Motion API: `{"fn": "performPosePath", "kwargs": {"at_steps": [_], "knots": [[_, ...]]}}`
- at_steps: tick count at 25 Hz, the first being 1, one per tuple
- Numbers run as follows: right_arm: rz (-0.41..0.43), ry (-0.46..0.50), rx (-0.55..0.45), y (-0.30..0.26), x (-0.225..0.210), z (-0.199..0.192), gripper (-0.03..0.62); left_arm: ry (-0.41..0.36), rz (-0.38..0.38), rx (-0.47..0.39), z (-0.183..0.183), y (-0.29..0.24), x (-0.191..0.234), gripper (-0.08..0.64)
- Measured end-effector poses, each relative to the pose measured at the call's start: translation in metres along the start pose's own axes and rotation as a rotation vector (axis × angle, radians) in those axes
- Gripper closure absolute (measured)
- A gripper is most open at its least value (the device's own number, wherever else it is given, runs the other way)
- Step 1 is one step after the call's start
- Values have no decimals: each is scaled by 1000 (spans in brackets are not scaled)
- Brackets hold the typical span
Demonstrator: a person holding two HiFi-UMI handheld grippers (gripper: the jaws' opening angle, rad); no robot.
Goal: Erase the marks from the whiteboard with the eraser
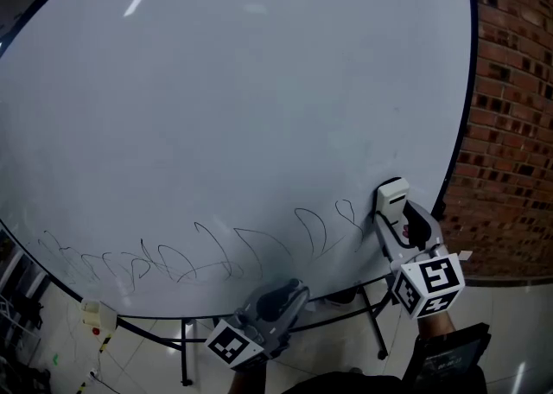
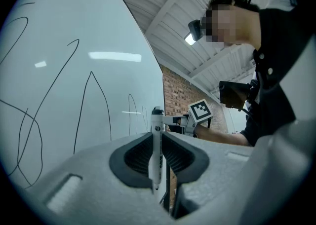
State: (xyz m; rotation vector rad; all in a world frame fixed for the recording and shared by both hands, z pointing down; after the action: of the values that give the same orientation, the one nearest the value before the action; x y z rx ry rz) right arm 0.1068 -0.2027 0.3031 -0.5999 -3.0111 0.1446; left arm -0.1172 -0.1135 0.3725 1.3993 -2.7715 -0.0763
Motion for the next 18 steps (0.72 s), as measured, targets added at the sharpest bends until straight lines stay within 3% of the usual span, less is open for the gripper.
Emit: {"fn": "performPosePath", "kwargs": {"at_steps": [3,8,18], "knots": [[35,44,5,-5,26,0,365,1,1,-2,0,2,2,497],[78,0,5,-3,10,0,365,-5,-5,-2,2,-1,1,497],[-70,-113,1,10,-66,-16,365,-16,-7,11,4,-3,0,498]]}}
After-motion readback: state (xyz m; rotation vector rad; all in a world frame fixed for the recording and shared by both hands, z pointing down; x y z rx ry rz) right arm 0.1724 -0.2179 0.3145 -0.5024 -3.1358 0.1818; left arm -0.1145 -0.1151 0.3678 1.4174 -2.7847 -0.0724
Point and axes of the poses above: the fingertips, and each gripper's own axes: y backward along the fingers, x to its left, z out of its top, the point moved 6 cm from there along y, backward along the fingers, and after that the axes turned 12 degrees about x, right-handed, at the moved point
